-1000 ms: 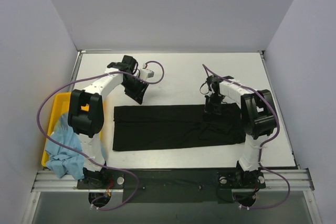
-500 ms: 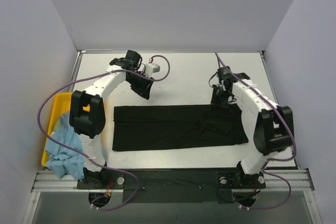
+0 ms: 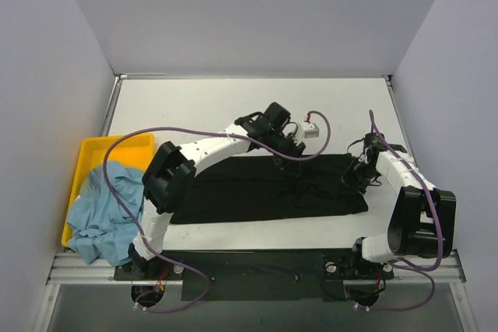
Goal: Fold and stack the t-shirts
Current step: Rotate the tshirt 80 degrees
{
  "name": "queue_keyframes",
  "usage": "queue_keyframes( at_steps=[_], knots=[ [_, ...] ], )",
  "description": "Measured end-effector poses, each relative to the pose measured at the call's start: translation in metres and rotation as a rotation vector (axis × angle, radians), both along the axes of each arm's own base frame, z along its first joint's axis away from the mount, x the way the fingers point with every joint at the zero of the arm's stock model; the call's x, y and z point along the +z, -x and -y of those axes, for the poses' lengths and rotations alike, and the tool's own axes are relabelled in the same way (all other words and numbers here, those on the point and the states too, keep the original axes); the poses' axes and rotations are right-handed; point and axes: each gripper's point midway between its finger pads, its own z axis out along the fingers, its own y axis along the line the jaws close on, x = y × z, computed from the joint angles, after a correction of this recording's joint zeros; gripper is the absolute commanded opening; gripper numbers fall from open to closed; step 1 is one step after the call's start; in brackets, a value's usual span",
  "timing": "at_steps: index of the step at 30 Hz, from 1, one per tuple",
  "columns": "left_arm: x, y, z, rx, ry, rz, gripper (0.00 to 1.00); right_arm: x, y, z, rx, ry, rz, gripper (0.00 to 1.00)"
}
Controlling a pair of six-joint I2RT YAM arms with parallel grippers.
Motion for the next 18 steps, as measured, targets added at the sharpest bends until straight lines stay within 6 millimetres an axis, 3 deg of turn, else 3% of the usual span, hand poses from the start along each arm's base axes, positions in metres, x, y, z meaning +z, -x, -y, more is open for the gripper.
queue_keyframes(
  at_steps=[5, 9, 12, 18],
  knots=[
    [-0.038, 0.026, 0.044, -0.035, 0.014, -0.071, 0.12, -0.003, -0.013, 0.001, -0.015, -0.020, 0.039, 0.00],
    [-0.081, 0.042, 0.055, -0.026, -0.058, -0.117, 0.08, -0.006, -0.017, 0.004, -0.026, -0.022, 0.050, 0.00],
    [-0.105, 0.034, 0.051, 0.019, -0.115, -0.101, 0.06, -0.013, -0.017, 0.009, -0.051, -0.022, 0.038, 0.00],
    [-0.103, 0.006, 0.046, 0.101, -0.126, -0.070, 0.05, -0.032, -0.006, 0.017, -0.114, -0.053, -0.040, 0.00]
  ],
)
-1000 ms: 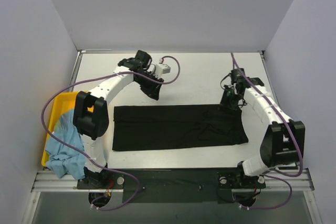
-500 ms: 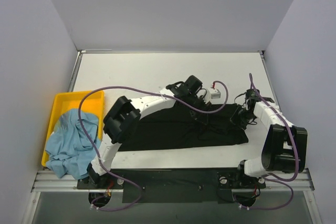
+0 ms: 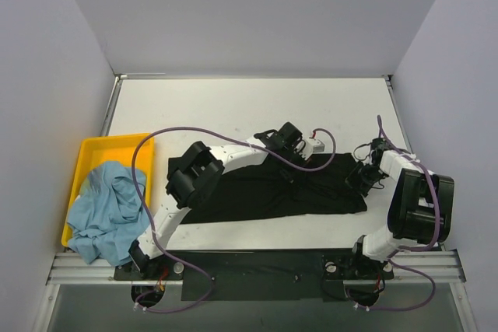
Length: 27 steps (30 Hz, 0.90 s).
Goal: Fold and stack the t-shirts
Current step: Rotate the tshirt 80 degrees
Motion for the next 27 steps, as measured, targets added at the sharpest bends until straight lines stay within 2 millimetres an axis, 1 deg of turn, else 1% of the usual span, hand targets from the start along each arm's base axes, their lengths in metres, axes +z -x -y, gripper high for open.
queue_keyframes(
  at_steps=[2, 5, 7, 10, 13, 15, 16, 19, 21, 23, 24, 25, 27],
  knots=[
    [-0.002, -0.004, -0.005, 0.010, 0.000, -0.015, 0.06, -0.001, 0.000, 0.000, -0.007, -0.012, -0.004, 0.00],
    [-0.003, -0.001, -0.011, 0.003, 0.017, -0.051, 0.08, -0.001, -0.001, 0.000, -0.019, -0.030, -0.016, 0.00],
    [-0.003, 0.002, -0.014, -0.005, 0.028, -0.070, 0.11, 0.000, -0.001, 0.001, -0.024, -0.037, -0.020, 0.00],
    [0.000, 0.007, -0.015, -0.023, 0.042, -0.099, 0.19, 0.001, -0.001, 0.002, -0.018, -0.035, -0.020, 0.00],
    [0.007, 0.015, -0.015, -0.055, 0.064, -0.145, 0.26, 0.004, -0.005, 0.008, 0.001, -0.002, -0.011, 0.00],
    [0.018, 0.020, -0.013, -0.083, 0.082, -0.170, 0.28, 0.011, -0.012, 0.013, 0.020, 0.027, 0.009, 0.00],
    [0.027, 0.021, -0.011, -0.097, 0.092, -0.179, 0.29, 0.017, -0.016, 0.015, 0.026, 0.042, 0.024, 0.00],
    [0.059, 0.019, -0.003, -0.167, 0.147, -0.154, 0.29, 0.043, -0.030, 0.019, 0.044, 0.083, 0.104, 0.00],
    [0.081, 0.017, -0.003, -0.209, 0.182, -0.125, 0.29, 0.062, -0.039, 0.021, 0.044, 0.105, 0.166, 0.00],
    [0.098, 0.013, -0.013, -0.222, 0.195, -0.106, 0.29, 0.076, -0.046, 0.022, 0.042, 0.120, 0.209, 0.00],
    [0.104, 0.007, -0.021, -0.213, 0.195, -0.094, 0.29, 0.079, -0.049, 0.023, 0.037, 0.124, 0.218, 0.00],
    [0.109, -0.001, -0.032, -0.192, 0.191, -0.079, 0.29, 0.080, -0.052, 0.024, 0.033, 0.127, 0.217, 0.00],
    [0.112, -0.029, -0.064, -0.117, 0.162, -0.033, 0.29, 0.074, -0.058, 0.025, 0.027, 0.121, 0.191, 0.00]
  ],
)
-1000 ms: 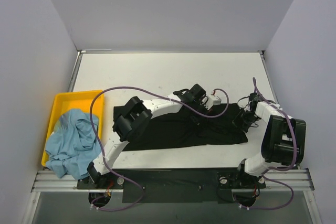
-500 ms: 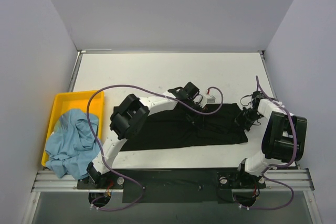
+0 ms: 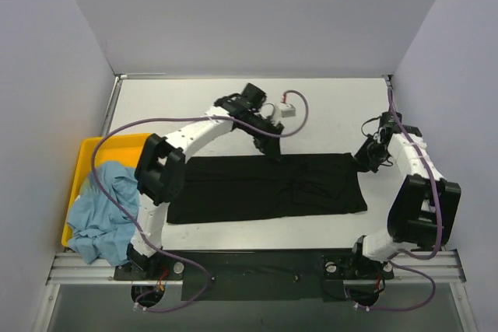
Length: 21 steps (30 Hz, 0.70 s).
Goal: Fold and stack the t-shirts
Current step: Rotate the tshirt 80 degrees
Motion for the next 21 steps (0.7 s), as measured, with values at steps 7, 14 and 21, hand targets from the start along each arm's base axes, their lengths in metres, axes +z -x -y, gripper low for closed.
queue_keyframes(
  at_steps=[7, 14, 21],
  knots=[
    [-0.028, -0.099, -0.169, 0.398, -0.162, 0.032, 0.29, -0.055, -0.026, 0.002, -0.019, -0.041, -0.161, 0.00],
    [-0.037, -0.100, -0.251, 0.565, -0.249, -0.014, 0.29, -0.072, -0.068, 0.000, -0.037, -0.120, -0.247, 0.00],
    [-0.031, -0.092, -0.270, 0.578, -0.299, -0.003, 0.30, -0.069, -0.186, -0.004, -0.042, -0.207, -0.176, 0.00]
  ],
)
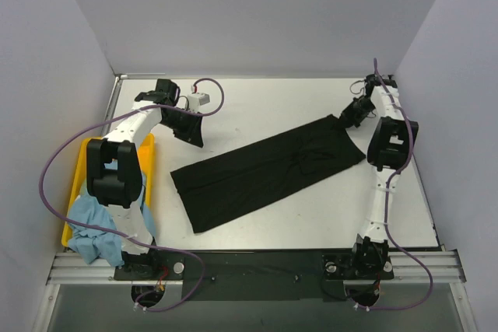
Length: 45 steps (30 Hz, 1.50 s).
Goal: Fold and stack the t-shirts
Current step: Rotate the tshirt 80 degrees
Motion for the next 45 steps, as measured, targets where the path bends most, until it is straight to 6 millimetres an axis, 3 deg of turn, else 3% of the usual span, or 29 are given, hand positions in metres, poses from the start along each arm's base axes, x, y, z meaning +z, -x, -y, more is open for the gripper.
queue_keyframes(
  at_steps=[3, 5, 9, 13, 16, 19, 24, 26, 29, 33, 35, 37, 38, 42, 45],
  knots=[
    [-0.014, 0.008, -0.015, 0.012, -0.063, -0.032, 0.31, 0.003, -0.078, -0.009, -0.016, -0.002, 0.164, 0.00],
    [-0.024, 0.016, -0.022, 0.015, -0.102, -0.060, 0.33, 0.003, -0.112, -0.022, -0.045, -0.025, 0.254, 0.00],
    [-0.036, 0.025, -0.032, 0.013, -0.163, -0.091, 0.39, 0.006, -0.141, -0.042, -0.108, -0.079, 0.344, 0.00],
    [-0.044, 0.028, -0.038, 0.013, -0.194, -0.106, 0.45, 0.015, -0.158, -0.046, -0.099, -0.071, 0.432, 0.19],
    [-0.049, 0.028, -0.039, 0.012, -0.200, -0.116, 0.47, 0.032, -0.157, -0.036, -0.088, -0.050, 0.478, 0.33],
    [-0.054, 0.030, -0.039, 0.009, -0.203, -0.123, 0.47, 0.069, -0.147, -0.016, -0.074, -0.014, 0.537, 0.40],
    [-0.069, 0.047, -0.041, -0.017, -0.223, -0.166, 0.47, 0.136, -0.102, 0.025, -0.080, 0.093, 0.606, 0.42],
    [-0.076, 0.055, -0.042, -0.027, -0.235, -0.185, 0.42, 0.147, -0.082, 0.044, -0.096, 0.147, 0.602, 0.42],
    [-0.085, 0.069, -0.043, -0.044, -0.248, -0.219, 0.39, 0.132, -0.063, 0.062, -0.107, 0.185, 0.539, 0.42],
    [-0.090, 0.078, -0.042, -0.067, -0.252, -0.234, 0.32, 0.070, -0.045, 0.066, -0.094, 0.174, 0.377, 0.43],
    [-0.092, 0.084, -0.039, -0.078, -0.252, -0.247, 0.29, 0.034, -0.035, 0.063, -0.081, 0.156, 0.286, 0.43],
    [-0.093, 0.091, -0.036, -0.089, -0.250, -0.254, 0.29, 0.010, -0.028, 0.056, -0.080, 0.108, 0.223, 0.42],
    [-0.093, 0.094, -0.035, -0.096, -0.249, -0.258, 0.29, 0.010, -0.030, 0.056, -0.075, 0.104, 0.227, 0.40],
    [-0.093, 0.099, -0.028, -0.118, -0.246, -0.262, 0.28, 0.007, -0.039, 0.058, -0.077, 0.099, 0.236, 0.04],
    [-0.093, 0.101, -0.024, -0.131, -0.245, -0.260, 0.32, 0.003, -0.048, 0.055, -0.095, 0.069, 0.238, 0.00]
  ],
)
